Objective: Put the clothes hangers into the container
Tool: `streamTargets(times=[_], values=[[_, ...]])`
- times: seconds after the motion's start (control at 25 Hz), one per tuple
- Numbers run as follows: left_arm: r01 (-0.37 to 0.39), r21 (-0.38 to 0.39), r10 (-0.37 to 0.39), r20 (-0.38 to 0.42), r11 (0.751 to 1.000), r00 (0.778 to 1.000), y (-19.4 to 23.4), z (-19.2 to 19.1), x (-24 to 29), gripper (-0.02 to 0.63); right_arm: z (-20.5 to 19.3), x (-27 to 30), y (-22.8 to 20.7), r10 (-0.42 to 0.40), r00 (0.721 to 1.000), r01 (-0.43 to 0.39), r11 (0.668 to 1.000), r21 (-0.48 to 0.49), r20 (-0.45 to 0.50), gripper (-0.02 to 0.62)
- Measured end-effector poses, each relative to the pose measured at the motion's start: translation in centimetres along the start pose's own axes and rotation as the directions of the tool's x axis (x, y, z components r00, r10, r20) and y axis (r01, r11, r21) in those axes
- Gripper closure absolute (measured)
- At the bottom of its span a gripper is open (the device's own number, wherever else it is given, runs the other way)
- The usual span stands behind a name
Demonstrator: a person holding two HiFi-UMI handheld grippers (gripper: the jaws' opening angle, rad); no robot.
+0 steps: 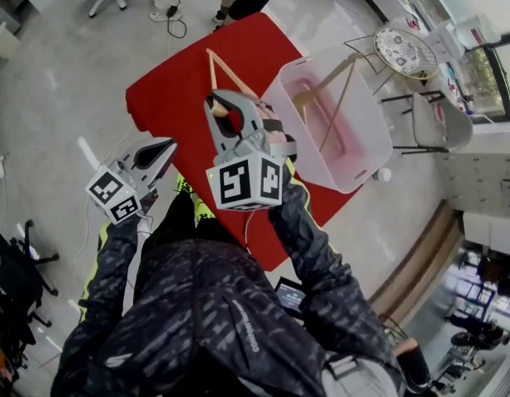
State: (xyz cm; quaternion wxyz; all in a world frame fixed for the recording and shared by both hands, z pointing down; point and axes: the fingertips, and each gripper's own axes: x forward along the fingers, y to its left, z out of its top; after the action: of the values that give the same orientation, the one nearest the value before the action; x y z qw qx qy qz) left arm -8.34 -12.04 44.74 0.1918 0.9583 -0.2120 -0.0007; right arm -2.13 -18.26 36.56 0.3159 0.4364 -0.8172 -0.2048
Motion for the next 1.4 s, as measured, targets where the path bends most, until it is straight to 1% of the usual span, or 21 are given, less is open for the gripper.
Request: streamTargets(times=[0.28,0.48,0.64,0.92,1.2,1.32,1.4], values=[[0.029,0.037,-0.030,0.008,0.999,1.000,-0.9,1.3,0.6,0.594,2.4,-1.8,-1.7,-0.028,0.999,0.028,0.999,0.022,0.025,0.555],[0.045,0.063,-0.046,0.021,0.997,0.999,-1.8,2.4,0.4,0.594,5.5,-4.0,-3.0,-0.057,0.996,0.055,0.998,0.030,0.064,0.555],[0.059,0.088,-0.062,0.032,0.994,0.998,-2.5,3.8,0.7,0.594,7.4,-5.6,-4.9,-0.090,0.992,0.087,0.996,0.031,0.090,0.555],[0.108,0.123,-0.113,0.039,0.987,0.993,-3.9,5.4,1.9,0.594,10.3,-9.3,-8.1,-0.169,0.978,0.168,0.986,0.020,0.121,0.555],[0.183,0.145,-0.190,0.033,0.972,0.981,-5.6,6.4,3.9,0.594,11.2,-13.0,-10.8,-0.224,0.967,0.219,0.974,0.058,0.120,0.555],[0.220,0.152,-0.226,0.028,0.964,0.974,-6.4,6.8,5.2,0.594,10.6,-14.5,-12.2,-0.234,0.968,0.229,0.971,0.065,0.091,0.555],[0.247,0.155,-0.253,0.020,0.957,0.967,-7.1,7.0,6.1,0.594,9.8,-15.5,-13.1,-0.256,0.964,0.251,0.965,0.074,0.067,0.555]])
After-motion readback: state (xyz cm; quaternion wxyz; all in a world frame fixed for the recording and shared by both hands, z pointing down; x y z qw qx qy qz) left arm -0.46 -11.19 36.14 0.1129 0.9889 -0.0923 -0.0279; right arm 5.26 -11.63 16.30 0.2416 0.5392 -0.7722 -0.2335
